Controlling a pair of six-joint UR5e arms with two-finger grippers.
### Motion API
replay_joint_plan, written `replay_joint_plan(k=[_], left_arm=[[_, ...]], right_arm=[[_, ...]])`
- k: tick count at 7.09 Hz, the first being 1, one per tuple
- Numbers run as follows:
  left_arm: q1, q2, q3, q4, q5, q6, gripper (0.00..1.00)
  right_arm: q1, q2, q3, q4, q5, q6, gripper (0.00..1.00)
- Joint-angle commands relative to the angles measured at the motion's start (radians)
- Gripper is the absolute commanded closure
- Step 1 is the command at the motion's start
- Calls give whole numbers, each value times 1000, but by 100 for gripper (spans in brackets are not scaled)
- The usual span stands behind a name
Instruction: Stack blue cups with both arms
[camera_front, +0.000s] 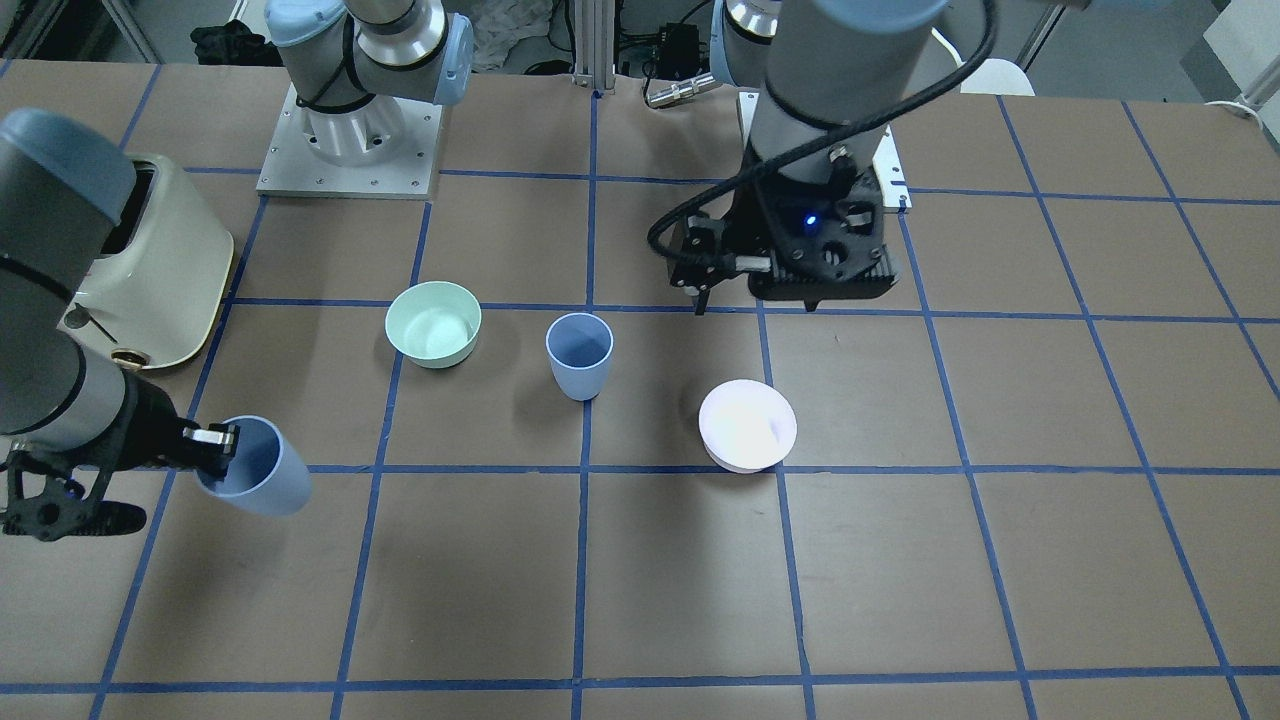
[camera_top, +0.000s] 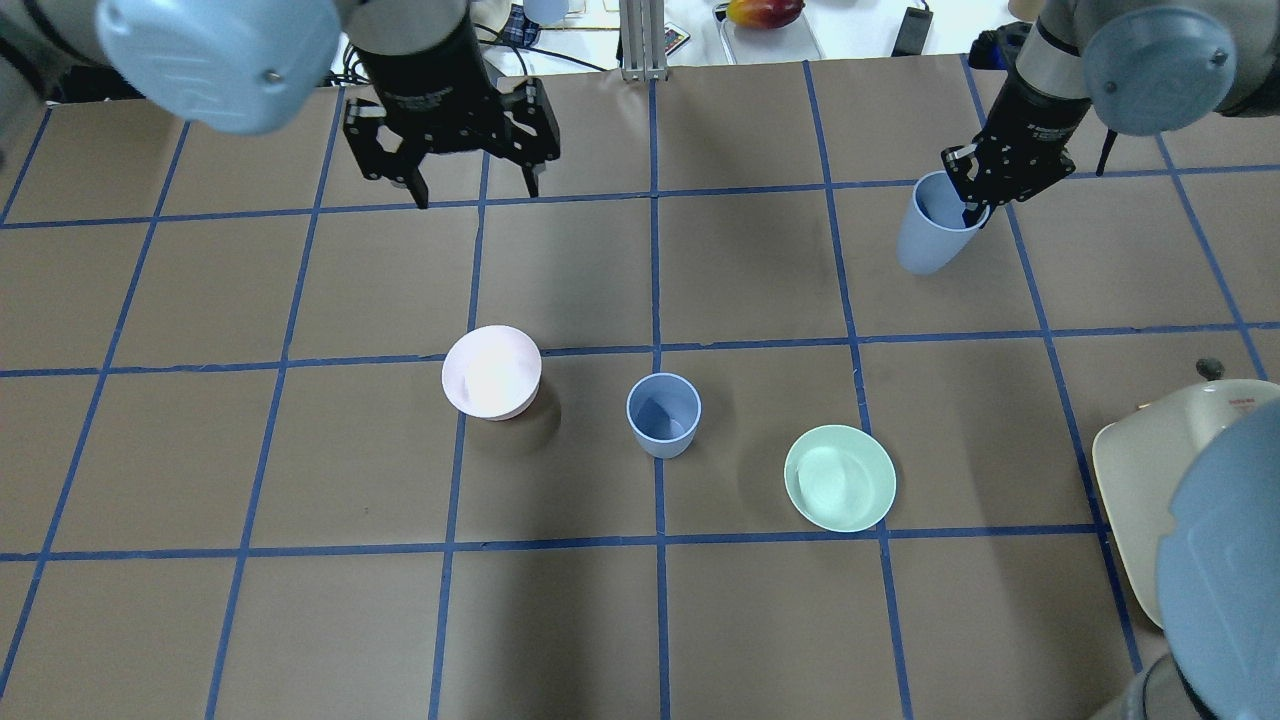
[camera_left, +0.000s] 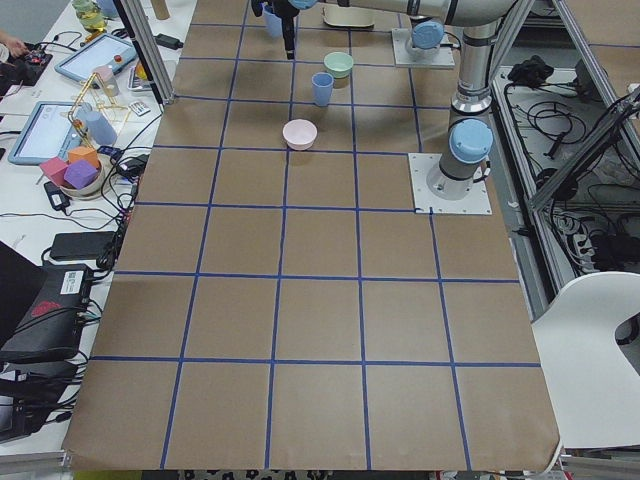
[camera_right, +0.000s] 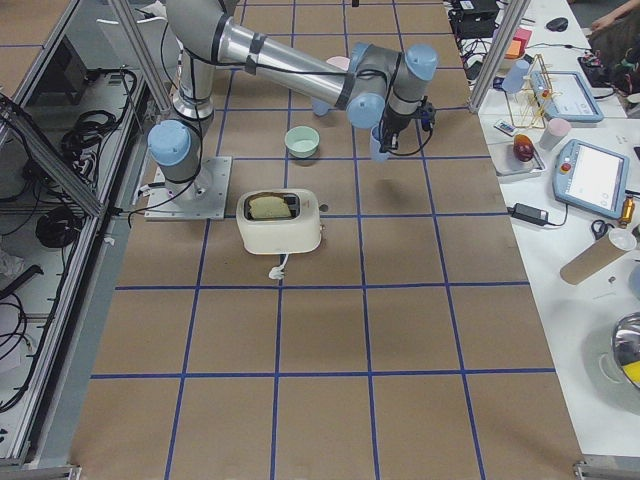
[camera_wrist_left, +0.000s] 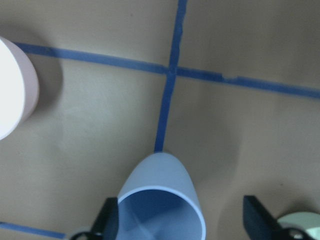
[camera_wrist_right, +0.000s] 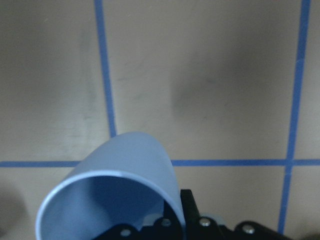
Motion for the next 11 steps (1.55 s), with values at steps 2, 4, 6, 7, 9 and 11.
replay_joint_plan(k=[2, 4, 6, 7, 9, 11], left_arm=[[51, 149, -272, 288, 14, 30, 0], [95, 153, -246, 248, 0, 34, 0], [97, 151, -232, 199, 9, 47, 0], [98, 151, -232, 199, 11, 47, 0], [95, 157, -240, 194, 11, 47, 0], [94, 156, -240, 194, 12, 46, 0]], right_arm=[[262, -127, 26, 177, 33, 255, 100], [409, -128, 48, 165, 36, 403, 100], [468, -128, 80, 162, 71, 452, 100], [477, -130, 83, 162, 71, 454, 100], [479, -124, 85, 161, 71, 454, 100], [479, -110, 86, 130, 71, 454, 100]])
